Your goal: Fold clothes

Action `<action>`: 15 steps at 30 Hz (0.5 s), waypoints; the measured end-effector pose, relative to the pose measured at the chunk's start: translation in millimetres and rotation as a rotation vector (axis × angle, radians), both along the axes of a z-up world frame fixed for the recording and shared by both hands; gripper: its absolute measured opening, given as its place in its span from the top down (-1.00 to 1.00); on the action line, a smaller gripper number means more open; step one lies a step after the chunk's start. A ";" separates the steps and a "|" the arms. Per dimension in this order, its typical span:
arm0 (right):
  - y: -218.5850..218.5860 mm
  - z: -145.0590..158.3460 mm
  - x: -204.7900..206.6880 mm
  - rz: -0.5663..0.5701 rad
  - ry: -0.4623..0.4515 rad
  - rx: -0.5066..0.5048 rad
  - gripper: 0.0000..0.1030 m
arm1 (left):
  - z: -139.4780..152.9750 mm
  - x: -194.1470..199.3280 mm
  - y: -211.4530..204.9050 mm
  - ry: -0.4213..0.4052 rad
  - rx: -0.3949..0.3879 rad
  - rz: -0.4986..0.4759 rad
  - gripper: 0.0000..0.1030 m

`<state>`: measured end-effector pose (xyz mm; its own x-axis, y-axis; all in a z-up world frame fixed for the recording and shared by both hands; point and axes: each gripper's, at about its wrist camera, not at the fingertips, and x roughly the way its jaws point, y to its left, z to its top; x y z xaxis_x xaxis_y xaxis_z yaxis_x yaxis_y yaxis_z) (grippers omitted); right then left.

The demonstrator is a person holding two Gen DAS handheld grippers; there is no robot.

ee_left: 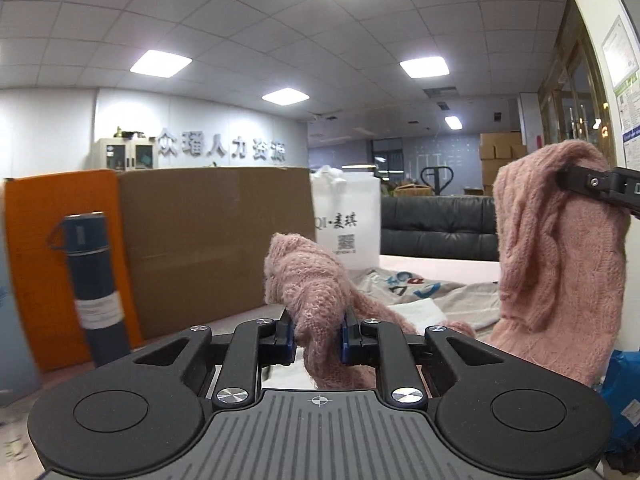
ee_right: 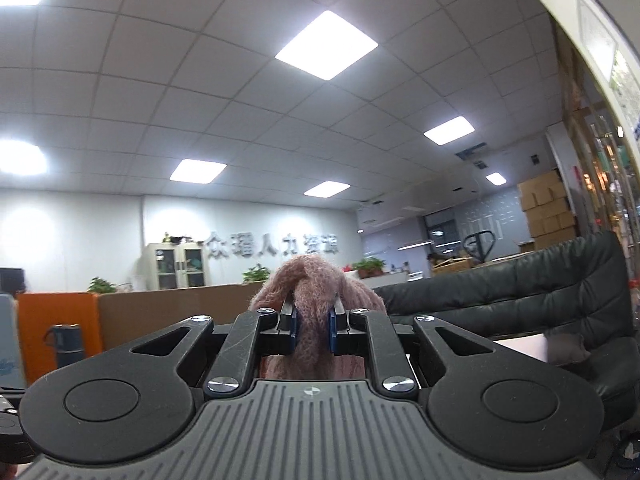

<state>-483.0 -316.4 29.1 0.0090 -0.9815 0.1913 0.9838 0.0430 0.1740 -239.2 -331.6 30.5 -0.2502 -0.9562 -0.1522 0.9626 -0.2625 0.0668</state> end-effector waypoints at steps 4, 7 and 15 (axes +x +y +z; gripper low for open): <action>11.3 4.7 31.0 0.106 -0.002 0.033 0.75 | 1.9 35.5 36.1 -0.016 -0.019 0.059 0.65; 20.9 9.9 58.1 0.191 0.005 0.049 0.75 | 6.2 64.2 65.1 -0.041 -0.041 0.118 0.65; 34.0 16.1 143.9 0.453 -0.006 0.109 0.75 | 11.7 149.1 142.7 -0.122 -0.066 0.349 0.65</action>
